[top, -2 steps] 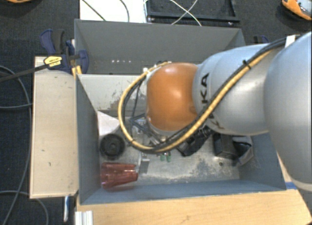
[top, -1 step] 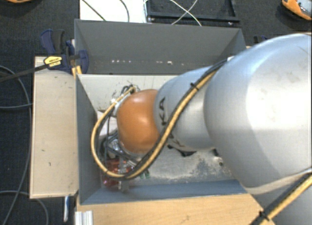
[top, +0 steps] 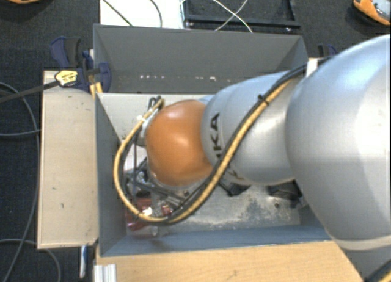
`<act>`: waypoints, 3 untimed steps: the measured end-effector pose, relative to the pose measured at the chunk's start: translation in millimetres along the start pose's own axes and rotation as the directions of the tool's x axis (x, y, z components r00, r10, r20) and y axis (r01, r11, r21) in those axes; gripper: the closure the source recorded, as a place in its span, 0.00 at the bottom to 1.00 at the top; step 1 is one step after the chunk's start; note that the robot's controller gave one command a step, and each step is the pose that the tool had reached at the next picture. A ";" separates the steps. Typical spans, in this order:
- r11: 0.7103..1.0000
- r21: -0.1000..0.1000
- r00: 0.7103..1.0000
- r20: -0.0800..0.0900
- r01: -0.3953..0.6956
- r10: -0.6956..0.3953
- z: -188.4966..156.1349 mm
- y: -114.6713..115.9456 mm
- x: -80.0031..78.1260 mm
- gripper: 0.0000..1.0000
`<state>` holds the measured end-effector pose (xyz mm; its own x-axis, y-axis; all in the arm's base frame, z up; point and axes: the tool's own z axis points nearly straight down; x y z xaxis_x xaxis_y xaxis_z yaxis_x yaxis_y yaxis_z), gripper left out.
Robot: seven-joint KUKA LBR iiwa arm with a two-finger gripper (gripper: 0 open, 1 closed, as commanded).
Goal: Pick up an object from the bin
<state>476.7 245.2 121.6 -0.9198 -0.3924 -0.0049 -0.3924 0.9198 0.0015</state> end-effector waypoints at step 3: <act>0.886 0.001 0.886 0.004 0.464 -0.464 50.1 -6.3 -1.4 1.00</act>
Offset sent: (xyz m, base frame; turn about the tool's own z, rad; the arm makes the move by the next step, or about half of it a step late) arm 0.0008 0.0079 -0.0516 -0.2252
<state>480.7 240.1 71.5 -0.6325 -0.7745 -0.0087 -0.7745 0.6325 -0.0017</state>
